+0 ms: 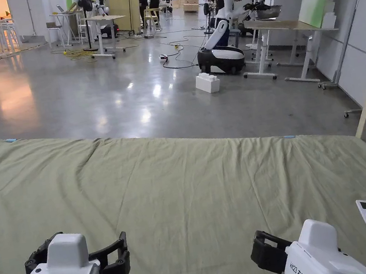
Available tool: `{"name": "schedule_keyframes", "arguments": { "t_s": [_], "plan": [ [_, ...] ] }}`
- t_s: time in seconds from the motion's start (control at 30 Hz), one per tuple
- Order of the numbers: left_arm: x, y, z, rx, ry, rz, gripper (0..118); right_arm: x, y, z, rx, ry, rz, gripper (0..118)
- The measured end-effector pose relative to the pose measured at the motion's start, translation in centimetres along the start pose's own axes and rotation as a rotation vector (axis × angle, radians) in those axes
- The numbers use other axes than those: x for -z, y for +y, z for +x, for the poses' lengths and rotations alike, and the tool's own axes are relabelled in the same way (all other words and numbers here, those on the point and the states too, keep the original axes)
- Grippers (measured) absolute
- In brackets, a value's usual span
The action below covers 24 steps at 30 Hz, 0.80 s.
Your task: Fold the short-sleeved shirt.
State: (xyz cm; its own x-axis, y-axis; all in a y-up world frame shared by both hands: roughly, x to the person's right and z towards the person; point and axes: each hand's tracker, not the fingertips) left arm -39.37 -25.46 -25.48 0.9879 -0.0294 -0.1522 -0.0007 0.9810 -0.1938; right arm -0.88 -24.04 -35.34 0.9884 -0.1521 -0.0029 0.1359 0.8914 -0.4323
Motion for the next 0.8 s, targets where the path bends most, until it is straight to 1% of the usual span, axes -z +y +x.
{"name": "schedule_keyframes", "arguments": {
  "t_s": [0.1,0.3,0.4,0.67,0.8],
  "plan": [
    [0.1,0.0,0.1,-0.004,0.000,0.006,104,-0.2,-0.1,-0.1,-0.030,0.004,0.058,118],
    [0.5,0.1,-0.2,-0.018,0.009,0.009,104,-0.9,-0.2,-0.7,-0.121,-0.035,0.182,118],
    [0.5,0.0,-0.2,-0.015,0.012,0.026,104,-1.3,-1.0,-0.8,-0.139,-0.044,0.276,118],
    [0.7,-0.3,0.0,-0.013,0.010,0.029,104,-1.2,-2.5,-0.7,-0.160,0.003,0.266,118],
    [0.7,-0.4,0.0,0.004,0.008,0.042,104,-0.8,-2.6,-1.0,-0.180,-0.006,0.258,118]
  ]
}}
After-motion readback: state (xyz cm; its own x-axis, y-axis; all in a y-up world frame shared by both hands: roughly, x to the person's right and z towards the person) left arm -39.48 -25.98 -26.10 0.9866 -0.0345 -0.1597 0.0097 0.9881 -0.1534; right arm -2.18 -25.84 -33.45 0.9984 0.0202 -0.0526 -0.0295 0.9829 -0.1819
